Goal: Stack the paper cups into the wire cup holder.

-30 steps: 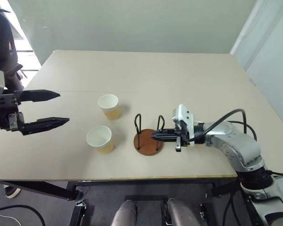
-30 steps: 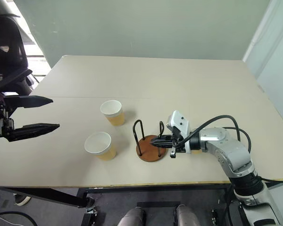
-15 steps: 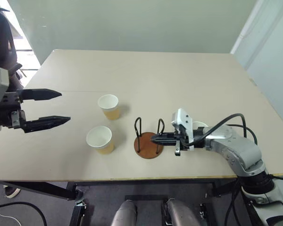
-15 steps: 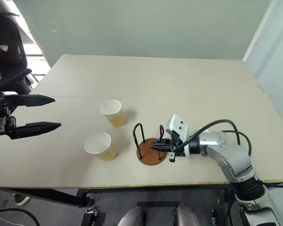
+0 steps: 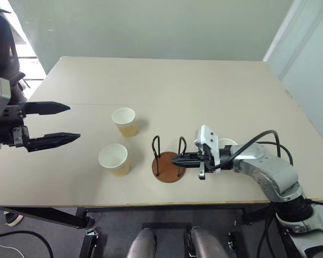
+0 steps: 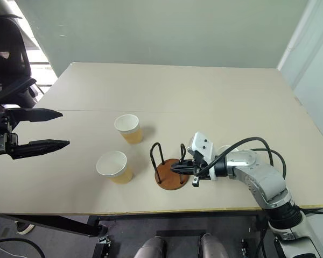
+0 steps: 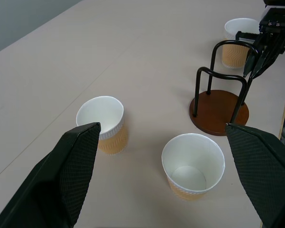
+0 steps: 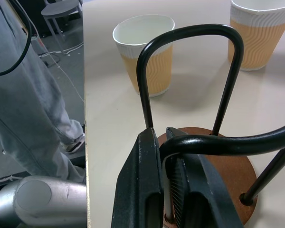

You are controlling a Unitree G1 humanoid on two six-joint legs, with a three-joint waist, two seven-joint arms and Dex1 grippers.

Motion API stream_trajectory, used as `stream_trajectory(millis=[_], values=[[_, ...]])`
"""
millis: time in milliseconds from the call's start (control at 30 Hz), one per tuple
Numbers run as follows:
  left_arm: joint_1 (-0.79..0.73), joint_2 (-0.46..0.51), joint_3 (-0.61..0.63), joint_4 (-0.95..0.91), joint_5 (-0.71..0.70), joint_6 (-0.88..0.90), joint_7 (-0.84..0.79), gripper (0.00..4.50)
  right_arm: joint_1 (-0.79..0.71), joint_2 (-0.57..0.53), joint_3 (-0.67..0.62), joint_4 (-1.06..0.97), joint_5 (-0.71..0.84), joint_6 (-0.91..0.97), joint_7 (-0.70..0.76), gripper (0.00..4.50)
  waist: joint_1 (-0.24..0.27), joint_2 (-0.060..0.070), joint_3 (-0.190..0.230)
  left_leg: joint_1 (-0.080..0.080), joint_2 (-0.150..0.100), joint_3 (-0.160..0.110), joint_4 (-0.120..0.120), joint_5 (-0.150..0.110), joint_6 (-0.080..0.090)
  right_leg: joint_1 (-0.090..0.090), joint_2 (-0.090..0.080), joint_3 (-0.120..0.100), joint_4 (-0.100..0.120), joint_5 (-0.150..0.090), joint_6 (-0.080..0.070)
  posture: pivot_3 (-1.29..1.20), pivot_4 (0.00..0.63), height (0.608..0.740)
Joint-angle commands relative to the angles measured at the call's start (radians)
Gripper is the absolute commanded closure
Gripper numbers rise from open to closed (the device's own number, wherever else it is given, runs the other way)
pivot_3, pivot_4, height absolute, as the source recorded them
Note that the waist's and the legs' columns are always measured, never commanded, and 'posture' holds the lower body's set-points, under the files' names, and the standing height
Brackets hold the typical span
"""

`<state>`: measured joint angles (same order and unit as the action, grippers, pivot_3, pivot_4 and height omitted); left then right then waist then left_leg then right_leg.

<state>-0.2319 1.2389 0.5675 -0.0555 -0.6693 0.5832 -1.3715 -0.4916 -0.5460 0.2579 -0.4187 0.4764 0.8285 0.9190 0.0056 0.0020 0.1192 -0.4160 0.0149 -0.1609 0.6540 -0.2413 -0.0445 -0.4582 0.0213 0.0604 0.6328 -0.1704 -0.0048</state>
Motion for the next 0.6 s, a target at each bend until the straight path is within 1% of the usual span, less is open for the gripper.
stream_trajectory(millis=[33,133,200,233,333,433,467,500,567,600], values=[[-0.026,0.019,0.010,0.014,0.005,-0.025,-0.006,0.00,-0.014,-0.016,0.017,-0.028,0.011,0.013,0.011,4.45,0.000,0.000,0.000,0.000,0.000,0.000,0.000,0.000,0.000,0.000,0.000,0.000,0.000,0.000,0.000,0.00,0.150,0.740],[-0.051,0.022,-0.012,0.020,0.002,-0.030,-0.004,0.00,-0.011,-0.029,0.024,-0.022,0.001,0.009,0.013,4.45,0.001,0.000,0.000,0.000,0.000,0.000,0.000,0.000,0.000,0.000,0.000,0.000,0.000,0.000,0.000,0.00,0.150,0.740],[-0.055,0.021,-0.015,0.017,0.001,-0.030,-0.004,0.00,-0.009,-0.036,0.027,-0.017,-0.001,0.005,0.017,3.91,0.001,0.000,0.000,0.000,0.000,0.000,0.000,0.000,0.000,0.000,0.000,0.000,0.000,0.000,0.000,0.00,0.150,0.740],[-0.056,0.019,-0.016,0.016,0.000,-0.030,-0.003,0.00,-0.010,-0.038,0.029,-0.014,-0.001,0.003,0.019,3.74,0.001,0.000,0.000,0.000,0.000,0.000,0.000,0.000,0.000,0.000,0.000,0.000,0.000,0.000,0.000,0.00,0.150,0.740],[-0.041,0.007,-0.005,0.005,0.001,-0.032,0.003,0.00,-0.021,-0.044,0.034,0.013,-0.005,-0.010,0.032,2.73,0.001,0.000,0.000,-0.001,0.000,0.000,0.000,0.000,0.000,-0.001,0.000,0.000,0.000,0.000,0.000,0.00,0.150,0.740],[-0.027,-0.001,0.005,-0.003,0.000,-0.032,0.008,0.00,-0.023,-0.054,0.038,0.035,-0.015,-0.029,0.049,1.61,0.001,0.000,0.000,-0.002,0.000,0.000,0.000,0.000,0.000,-0.001,0.000,0.000,-0.001,0.000,0.000,0.00,0.150,0.740],[-0.024,-0.003,0.007,-0.006,-0.001,-0.031,0.009,0.00,-0.023,-0.058,0.039,0.040,-0.018,-0.035,0.054,1.33,0.001,0.000,0.000,-0.002,0.000,0.000,0.000,0.000,0.000,-0.001,0.000,0.000,-0.001,0.000,0.000,0.00,0.150,0.740],[-0.021,-0.004,0.010,-0.007,-0.001,-0.032,0.010,0.00,-0.025,-0.064,0.039,0.043,-0.020,-0.041,0.062,0.89,0.001,0.000,0.000,-0.002,0.000,0.000,0.000,0.000,0.000,-0.001,0.000,0.000,-0.002,0.000,0.000,0.00,0.150,0.740],[-0.020,-0.005,0.012,-0.005,-0.001,-0.034,0.011,0.00,-0.033,-0.081,0.036,0.048,-0.022,-0.048,0.080,0.23,0.002,0.000,0.000,-0.002,0.000,0.000,0.000,0.000,0.000,-0.001,0.000,0.000,-0.002,0.000,0.000,0.00,0.150,0.740],[-0.020,-0.005,0.013,-0.003,0.000,-0.036,0.010,0.00,-0.039,-0.096,0.033,0.046,-0.021,-0.044,0.093,0.02,0.002,0.000,0.000,-0.002,0.000,0.000,0.000,0.000,0.000,-0.001,0.000,0.000,-0.002,0.000,0.000,0.00,0.150,0.740]])
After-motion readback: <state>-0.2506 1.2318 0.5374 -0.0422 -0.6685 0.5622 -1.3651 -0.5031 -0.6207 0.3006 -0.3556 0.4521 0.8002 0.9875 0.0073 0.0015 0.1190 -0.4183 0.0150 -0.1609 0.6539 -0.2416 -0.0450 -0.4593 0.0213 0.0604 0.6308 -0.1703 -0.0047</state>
